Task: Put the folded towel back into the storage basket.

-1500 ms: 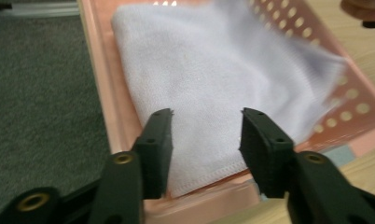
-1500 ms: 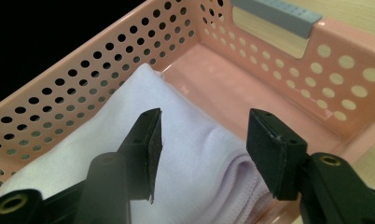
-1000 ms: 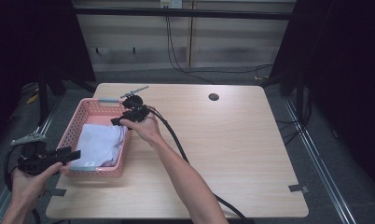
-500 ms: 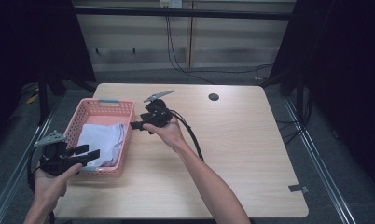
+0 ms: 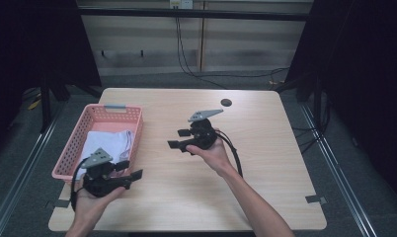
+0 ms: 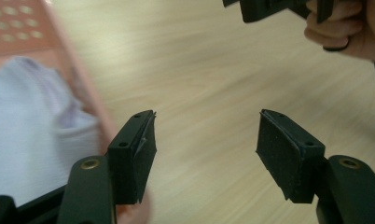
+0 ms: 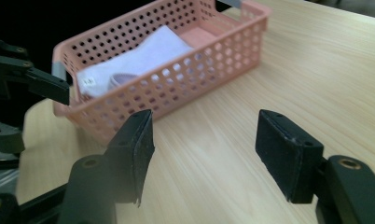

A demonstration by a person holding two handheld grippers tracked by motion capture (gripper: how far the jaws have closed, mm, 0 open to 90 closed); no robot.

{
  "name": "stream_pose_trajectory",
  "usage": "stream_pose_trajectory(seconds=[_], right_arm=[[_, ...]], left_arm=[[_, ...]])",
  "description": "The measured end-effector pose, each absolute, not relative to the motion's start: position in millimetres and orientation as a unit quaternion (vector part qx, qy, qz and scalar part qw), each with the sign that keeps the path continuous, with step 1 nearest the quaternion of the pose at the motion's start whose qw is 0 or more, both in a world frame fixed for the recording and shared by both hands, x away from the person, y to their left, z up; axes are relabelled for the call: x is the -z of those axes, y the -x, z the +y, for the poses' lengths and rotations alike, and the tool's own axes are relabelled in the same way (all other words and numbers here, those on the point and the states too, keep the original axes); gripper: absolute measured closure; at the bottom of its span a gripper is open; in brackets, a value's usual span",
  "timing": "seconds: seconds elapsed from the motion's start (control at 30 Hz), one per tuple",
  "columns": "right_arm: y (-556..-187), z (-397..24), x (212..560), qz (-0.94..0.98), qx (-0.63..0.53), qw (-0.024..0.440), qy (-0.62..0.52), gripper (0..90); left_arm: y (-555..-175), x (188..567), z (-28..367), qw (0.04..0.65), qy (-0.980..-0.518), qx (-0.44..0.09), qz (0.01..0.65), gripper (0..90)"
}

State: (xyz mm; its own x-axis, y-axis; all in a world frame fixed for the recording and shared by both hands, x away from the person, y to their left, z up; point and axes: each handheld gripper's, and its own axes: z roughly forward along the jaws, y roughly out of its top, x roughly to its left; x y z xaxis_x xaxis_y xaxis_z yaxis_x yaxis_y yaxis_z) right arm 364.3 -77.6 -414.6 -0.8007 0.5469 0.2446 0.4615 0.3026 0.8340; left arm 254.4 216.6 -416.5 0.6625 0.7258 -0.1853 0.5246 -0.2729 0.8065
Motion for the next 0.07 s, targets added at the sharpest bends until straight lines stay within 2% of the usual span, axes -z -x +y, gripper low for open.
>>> stream_pose_trajectory(seconds=[0.07], right_arm=[[-355.6,-90.0,417.5,0.804,-0.503,0.045,-0.313,35.7]], left_arm=[[-252.6,421.5,204.9,0.451,-0.801,-0.101,0.381,36.0]])
